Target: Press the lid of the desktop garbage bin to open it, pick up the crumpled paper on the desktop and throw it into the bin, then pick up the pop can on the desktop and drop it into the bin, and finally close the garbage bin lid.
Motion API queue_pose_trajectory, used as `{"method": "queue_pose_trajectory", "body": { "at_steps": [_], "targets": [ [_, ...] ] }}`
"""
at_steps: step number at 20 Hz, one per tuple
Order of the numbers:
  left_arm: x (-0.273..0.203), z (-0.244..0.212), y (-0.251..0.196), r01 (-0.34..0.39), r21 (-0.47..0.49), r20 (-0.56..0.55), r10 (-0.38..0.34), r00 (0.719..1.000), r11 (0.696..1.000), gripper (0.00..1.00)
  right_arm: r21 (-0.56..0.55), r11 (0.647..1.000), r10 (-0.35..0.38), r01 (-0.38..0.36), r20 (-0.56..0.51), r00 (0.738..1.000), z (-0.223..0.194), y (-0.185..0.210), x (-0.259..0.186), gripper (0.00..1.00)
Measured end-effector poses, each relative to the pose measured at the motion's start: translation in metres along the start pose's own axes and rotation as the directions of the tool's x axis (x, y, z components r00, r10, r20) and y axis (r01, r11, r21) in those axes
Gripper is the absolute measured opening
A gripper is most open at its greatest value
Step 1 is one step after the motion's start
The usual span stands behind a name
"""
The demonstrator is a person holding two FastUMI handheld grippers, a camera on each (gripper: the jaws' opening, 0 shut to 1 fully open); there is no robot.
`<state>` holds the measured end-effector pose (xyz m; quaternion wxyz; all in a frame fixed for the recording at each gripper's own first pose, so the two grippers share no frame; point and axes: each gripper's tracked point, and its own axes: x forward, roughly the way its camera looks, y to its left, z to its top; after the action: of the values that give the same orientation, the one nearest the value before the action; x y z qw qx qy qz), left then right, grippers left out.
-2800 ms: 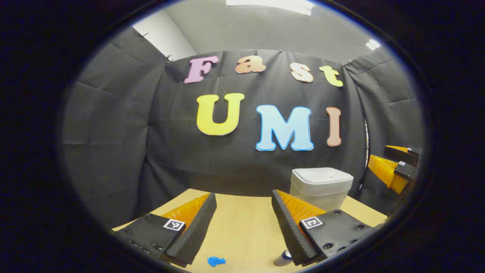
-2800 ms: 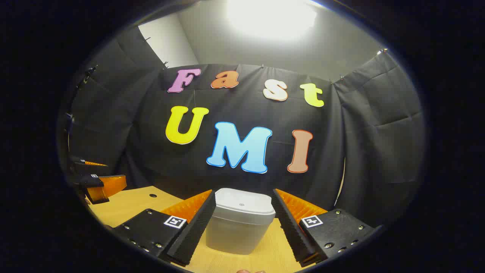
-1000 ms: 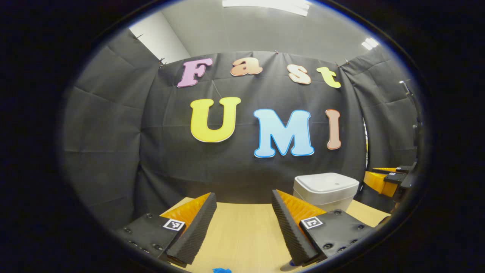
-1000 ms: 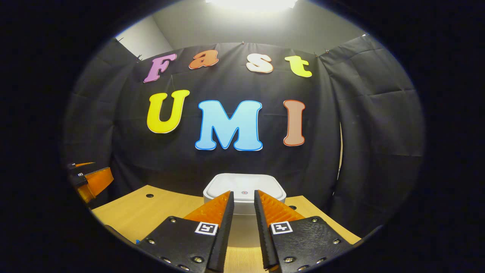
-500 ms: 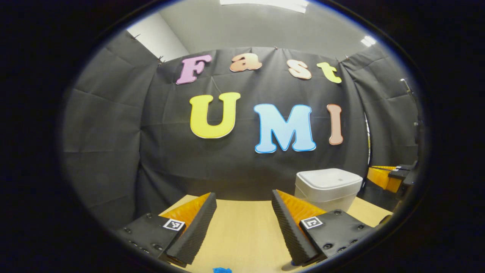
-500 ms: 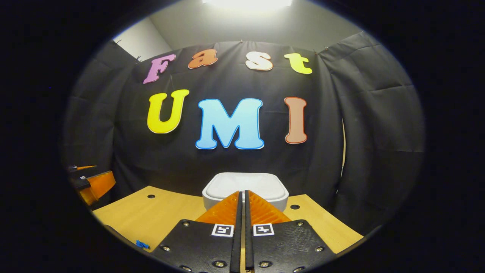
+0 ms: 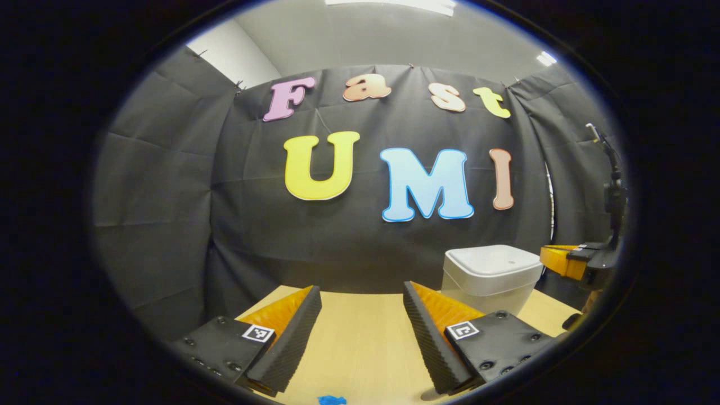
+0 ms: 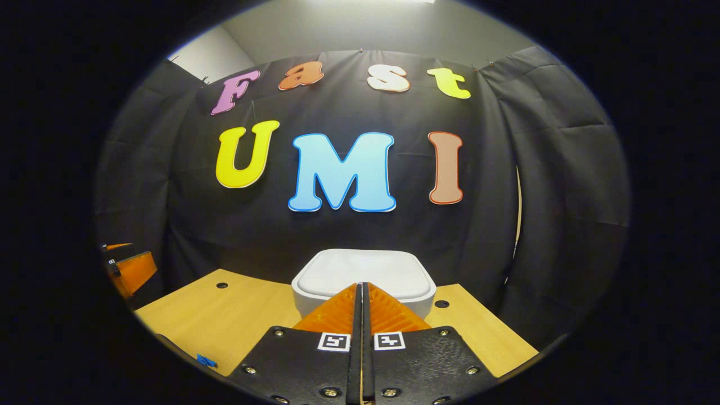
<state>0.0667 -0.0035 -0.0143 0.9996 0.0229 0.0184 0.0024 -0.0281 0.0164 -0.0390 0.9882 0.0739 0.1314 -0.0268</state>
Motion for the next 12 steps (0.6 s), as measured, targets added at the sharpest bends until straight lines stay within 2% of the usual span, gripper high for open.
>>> {"method": "queue_pose_trajectory", "body": {
  "at_steps": [12],
  "targets": [
    [0.002, -0.002, 0.004, -0.012, 0.001, -0.005, 0.012, 1.0, 1.0, 0.96, -0.015, 1.0, 0.02, -0.021, -0.098, 0.995, -0.014, 0.0, -0.007, 0.01]
  ]
}}
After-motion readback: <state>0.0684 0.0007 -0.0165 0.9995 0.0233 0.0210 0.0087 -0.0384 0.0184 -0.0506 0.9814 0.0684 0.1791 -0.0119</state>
